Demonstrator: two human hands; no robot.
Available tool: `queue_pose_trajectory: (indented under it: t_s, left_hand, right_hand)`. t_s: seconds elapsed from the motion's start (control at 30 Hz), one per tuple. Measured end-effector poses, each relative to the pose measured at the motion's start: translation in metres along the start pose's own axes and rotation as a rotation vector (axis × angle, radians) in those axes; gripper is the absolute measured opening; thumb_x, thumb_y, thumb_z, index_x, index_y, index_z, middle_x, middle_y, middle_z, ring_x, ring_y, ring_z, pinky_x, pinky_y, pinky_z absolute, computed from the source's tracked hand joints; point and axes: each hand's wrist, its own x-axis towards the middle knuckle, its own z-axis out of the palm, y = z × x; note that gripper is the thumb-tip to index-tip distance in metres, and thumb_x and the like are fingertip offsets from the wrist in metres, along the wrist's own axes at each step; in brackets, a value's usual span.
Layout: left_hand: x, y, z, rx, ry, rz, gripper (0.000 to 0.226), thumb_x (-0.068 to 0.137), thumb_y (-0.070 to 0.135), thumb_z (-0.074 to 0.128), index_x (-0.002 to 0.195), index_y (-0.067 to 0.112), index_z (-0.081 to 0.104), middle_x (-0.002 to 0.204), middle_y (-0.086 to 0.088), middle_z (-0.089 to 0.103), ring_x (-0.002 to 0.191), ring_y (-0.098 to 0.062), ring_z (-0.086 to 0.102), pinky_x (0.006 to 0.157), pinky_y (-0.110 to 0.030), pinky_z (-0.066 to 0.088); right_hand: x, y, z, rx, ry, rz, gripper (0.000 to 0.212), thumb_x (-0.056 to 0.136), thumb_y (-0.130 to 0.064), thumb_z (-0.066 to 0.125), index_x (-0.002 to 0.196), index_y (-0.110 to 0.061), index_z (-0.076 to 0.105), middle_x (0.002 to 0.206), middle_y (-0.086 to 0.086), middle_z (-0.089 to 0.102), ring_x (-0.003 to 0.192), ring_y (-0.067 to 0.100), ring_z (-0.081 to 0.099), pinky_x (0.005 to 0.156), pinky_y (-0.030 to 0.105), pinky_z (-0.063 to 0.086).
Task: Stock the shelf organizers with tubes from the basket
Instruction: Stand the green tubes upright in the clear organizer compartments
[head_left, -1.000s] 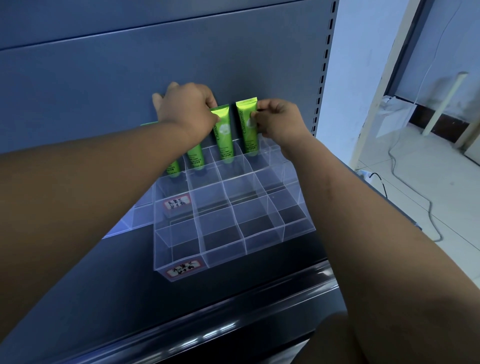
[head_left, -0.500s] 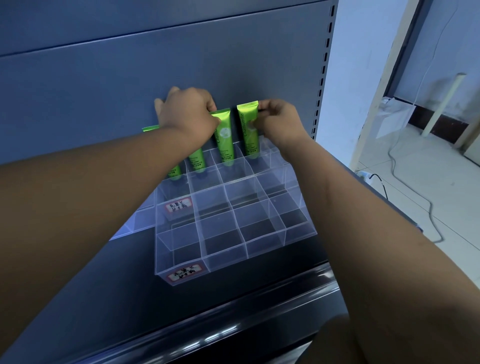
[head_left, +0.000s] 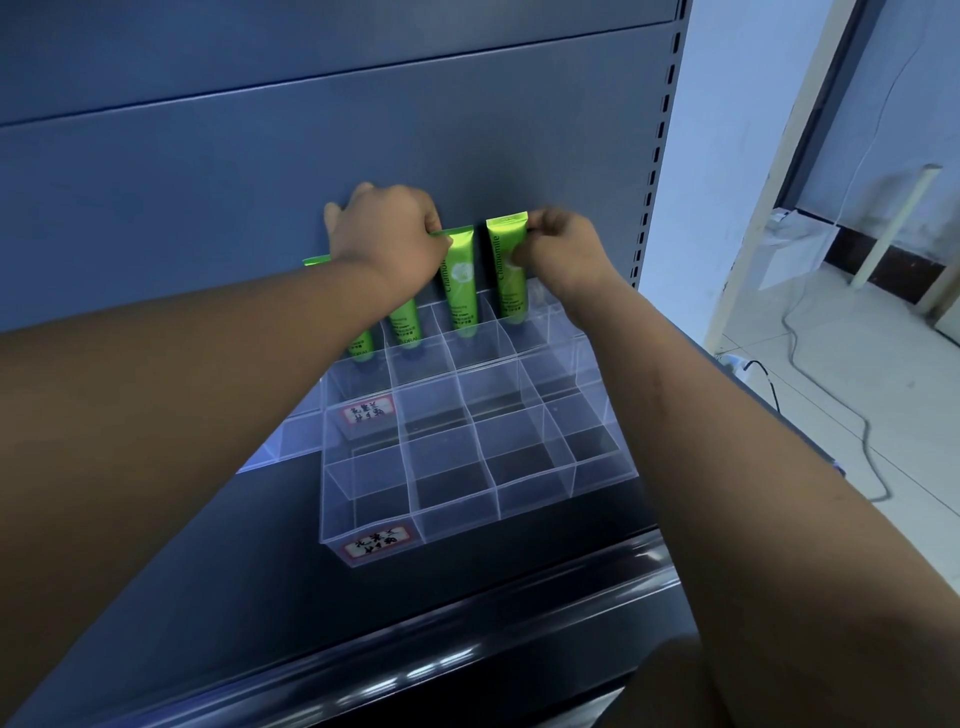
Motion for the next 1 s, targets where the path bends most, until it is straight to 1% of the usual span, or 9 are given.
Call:
queue_pose_trajectory:
  t_s: [0.13, 0.23, 0.4, 0.53, 0.6, 0.67, 0.73, 0.87, 1.0]
  left_hand:
    - [-0.001, 0.003, -0.001, 0.021, -0.020, 0.010, 0.018, 0.093, 0.039, 0.059, 0.092, 0.025, 0.070, 0.093, 0.004, 0.071, 0.114, -0.028, 0.051, 0.093, -0.045, 0.033]
    - [-0.003, 0.004, -0.004, 0.047, 0.030, 0.004, 0.031, 0.096, 0.046, 0.052, 0.106, 0.019, 0.063, 0.098, -0.003, 0.070, 0.111, -0.032, 0.054, 0.089, -0.044, 0.035]
    - [-0.018, 0.004, -0.021, 0.134, 0.114, 0.014, 0.042, 0.099, 0.047, 0.040, 0.112, 0.010, 0.058, 0.098, -0.014, 0.068, 0.106, -0.038, 0.055, 0.085, -0.045, 0.039]
    - [-0.042, -0.009, -0.042, 0.190, 0.110, -0.024, 0.047, 0.100, 0.049, 0.040, 0.112, 0.008, 0.059, 0.109, -0.015, 0.065, 0.112, -0.038, 0.050, 0.086, -0.047, 0.041]
    - [-0.060, -0.021, -0.056, 0.222, 0.100, -0.024, 0.050, 0.100, 0.052, 0.040, 0.115, 0.009, 0.060, 0.115, -0.015, 0.065, 0.116, -0.039, 0.050, 0.092, -0.049, 0.042]
    - [-0.086, -0.037, -0.075, 0.253, 0.112, -0.032, 0.055, 0.099, 0.055, 0.038, 0.118, 0.009, 0.061, 0.121, -0.014, 0.064, 0.123, -0.039, 0.049, 0.103, -0.053, 0.040]
    - [-0.121, -0.055, -0.097, 0.297, 0.148, -0.066, 0.060, 0.099, 0.057, 0.035, 0.124, 0.008, 0.060, 0.130, -0.014, 0.062, 0.132, -0.040, 0.046, 0.111, -0.056, 0.035]
    - [-0.207, -0.103, -0.149, 0.373, 0.178, -0.293, 0.069, 0.098, 0.059, 0.032, 0.142, 0.008, 0.047, 0.141, -0.013, 0.057, 0.141, -0.039, 0.040, 0.117, -0.058, 0.027]
    - [-0.310, -0.156, -0.205, 0.503, 0.135, -0.465, 0.073, 0.097, 0.059, 0.033, 0.147, 0.007, 0.043, 0.149, -0.012, 0.051, 0.145, -0.037, 0.036, 0.117, -0.059, 0.027]
  right_hand:
    - [0.001, -0.004, -0.001, -0.042, 0.032, 0.020, 0.022, 0.060, -0.006, 0.055, 0.076, -0.017, 0.066, 0.074, 0.005, 0.068, 0.076, 0.025, 0.065, 0.080, 0.046, 0.059]
    - [0.005, -0.003, -0.003, -0.067, 0.091, 0.042, 0.024, 0.067, -0.014, 0.049, 0.082, -0.018, 0.068, 0.084, 0.009, 0.072, 0.087, 0.032, 0.072, 0.083, 0.051, 0.061]
    - [-0.009, -0.018, -0.007, -0.294, 0.181, 0.007, 0.023, 0.087, -0.016, 0.052, 0.099, -0.007, 0.071, 0.084, 0.004, 0.066, 0.086, 0.027, 0.063, 0.076, 0.036, 0.054]
    - [-0.045, -0.028, 0.006, -0.589, 0.355, -0.198, 0.036, 0.089, -0.024, 0.050, 0.118, -0.009, 0.065, 0.115, 0.014, 0.066, 0.107, 0.036, 0.059, 0.084, 0.040, 0.051]
    - [-0.073, -0.035, 0.022, -0.664, 0.379, -0.401, 0.037, 0.090, -0.026, 0.049, 0.119, -0.007, 0.065, 0.116, 0.015, 0.065, 0.106, 0.038, 0.056, 0.084, 0.042, 0.049]
    - [-0.106, -0.050, 0.044, -0.669, 0.305, -0.592, 0.034, 0.091, -0.028, 0.048, 0.111, -0.006, 0.065, 0.110, 0.015, 0.065, 0.101, 0.038, 0.056, 0.084, 0.043, 0.047]
    - [-0.141, -0.066, 0.071, -0.643, 0.152, -0.713, 0.038, 0.093, -0.030, 0.049, 0.117, -0.006, 0.064, 0.115, 0.014, 0.066, 0.107, 0.035, 0.057, 0.092, 0.042, 0.047]
    - [-0.215, -0.094, 0.133, -0.603, -0.166, -0.716, 0.051, 0.102, -0.039, 0.045, 0.144, -0.011, 0.051, 0.144, 0.006, 0.054, 0.135, 0.024, 0.046, 0.114, 0.039, 0.038]
    - [-0.289, -0.116, 0.197, -0.617, -0.359, -0.787, 0.055, 0.103, -0.044, 0.041, 0.149, -0.015, 0.044, 0.154, 0.003, 0.045, 0.143, 0.021, 0.037, 0.119, 0.036, 0.029]
